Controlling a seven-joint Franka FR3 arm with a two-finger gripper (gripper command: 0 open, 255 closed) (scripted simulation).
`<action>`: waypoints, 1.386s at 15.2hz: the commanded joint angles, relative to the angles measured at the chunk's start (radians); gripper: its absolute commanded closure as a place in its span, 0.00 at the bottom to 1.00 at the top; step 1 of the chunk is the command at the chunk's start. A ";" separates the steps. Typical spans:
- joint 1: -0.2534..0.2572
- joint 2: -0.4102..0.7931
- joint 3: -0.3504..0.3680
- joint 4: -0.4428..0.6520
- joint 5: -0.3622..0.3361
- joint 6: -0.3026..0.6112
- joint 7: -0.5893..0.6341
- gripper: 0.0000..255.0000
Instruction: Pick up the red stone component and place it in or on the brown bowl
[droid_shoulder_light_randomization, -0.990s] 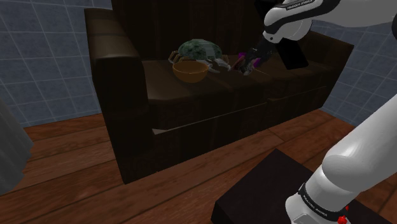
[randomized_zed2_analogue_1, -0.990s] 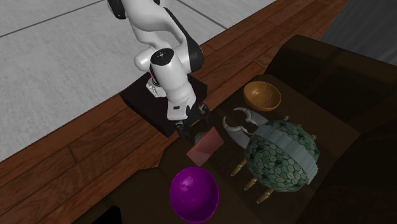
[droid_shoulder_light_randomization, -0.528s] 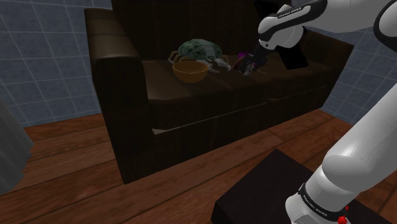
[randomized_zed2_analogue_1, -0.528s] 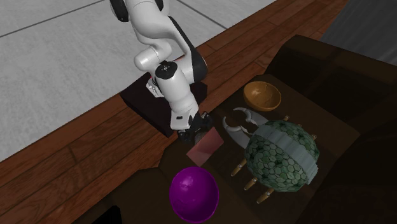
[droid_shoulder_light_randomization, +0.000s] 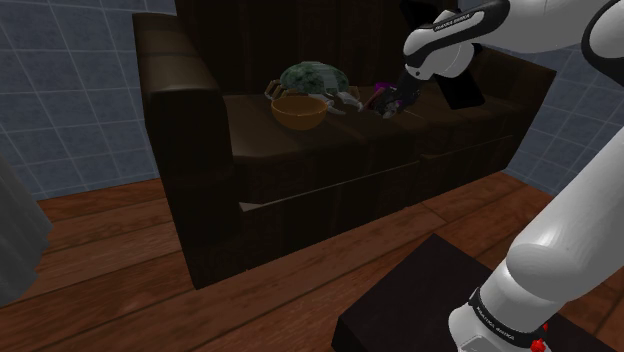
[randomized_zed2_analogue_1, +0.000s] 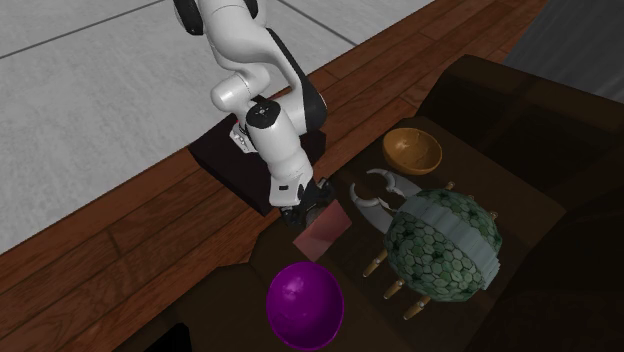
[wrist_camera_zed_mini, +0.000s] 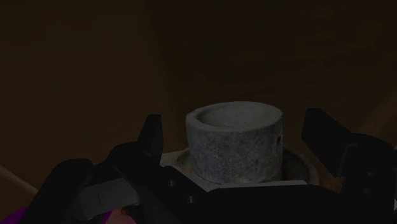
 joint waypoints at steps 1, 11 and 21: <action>0.000 0.000 0.000 0.000 0.000 0.000 0.000 1.00; 0.000 -0.004 0.000 0.010 -0.004 -0.012 0.004 1.00; -0.002 -0.026 0.003 0.119 -0.034 -0.141 0.040 1.00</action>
